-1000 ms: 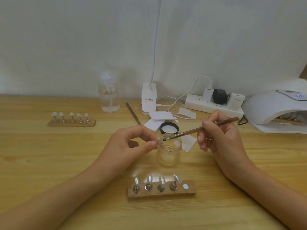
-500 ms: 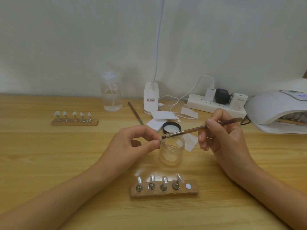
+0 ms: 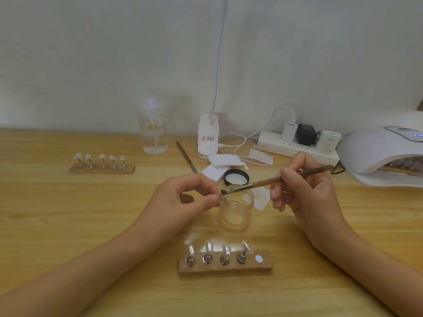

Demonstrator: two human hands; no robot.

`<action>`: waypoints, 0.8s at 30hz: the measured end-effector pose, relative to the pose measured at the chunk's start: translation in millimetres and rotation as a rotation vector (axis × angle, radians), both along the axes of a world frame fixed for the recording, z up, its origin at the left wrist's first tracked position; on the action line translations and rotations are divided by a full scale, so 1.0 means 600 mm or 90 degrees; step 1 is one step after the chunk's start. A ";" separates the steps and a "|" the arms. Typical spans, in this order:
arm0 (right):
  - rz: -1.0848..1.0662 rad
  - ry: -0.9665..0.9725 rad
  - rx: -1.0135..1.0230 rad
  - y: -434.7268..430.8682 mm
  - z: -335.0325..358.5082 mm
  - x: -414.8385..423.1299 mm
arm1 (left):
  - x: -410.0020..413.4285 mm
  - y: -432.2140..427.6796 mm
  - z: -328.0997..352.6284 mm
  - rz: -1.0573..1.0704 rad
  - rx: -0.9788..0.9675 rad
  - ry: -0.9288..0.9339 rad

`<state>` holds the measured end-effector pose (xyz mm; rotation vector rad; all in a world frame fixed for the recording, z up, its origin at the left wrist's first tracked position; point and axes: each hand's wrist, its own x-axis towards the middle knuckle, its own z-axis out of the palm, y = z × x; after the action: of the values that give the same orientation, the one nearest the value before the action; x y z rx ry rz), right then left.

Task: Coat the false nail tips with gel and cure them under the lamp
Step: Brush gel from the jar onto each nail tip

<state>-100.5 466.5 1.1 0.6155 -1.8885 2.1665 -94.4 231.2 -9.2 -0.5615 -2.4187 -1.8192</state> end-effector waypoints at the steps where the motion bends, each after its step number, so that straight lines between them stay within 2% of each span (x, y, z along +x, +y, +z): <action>1: -0.008 0.003 0.006 0.000 -0.001 0.000 | 0.000 0.000 0.000 0.000 0.002 -0.002; 10: -0.060 0.018 0.037 0.004 -0.003 -0.002 | -0.002 -0.003 -0.004 -0.006 0.004 0.001; 21: -0.158 0.011 0.015 0.043 0.010 -0.010 | -0.002 -0.004 -0.005 -0.017 0.014 0.002; 24: -0.130 0.012 -0.004 0.058 0.013 -0.018 | -0.002 -0.003 -0.004 -0.013 0.011 0.003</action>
<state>-111.1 501.4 8.9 0.4192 -1.8465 2.0306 -95.6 229.2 -11.9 -0.5909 -2.4013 -1.8428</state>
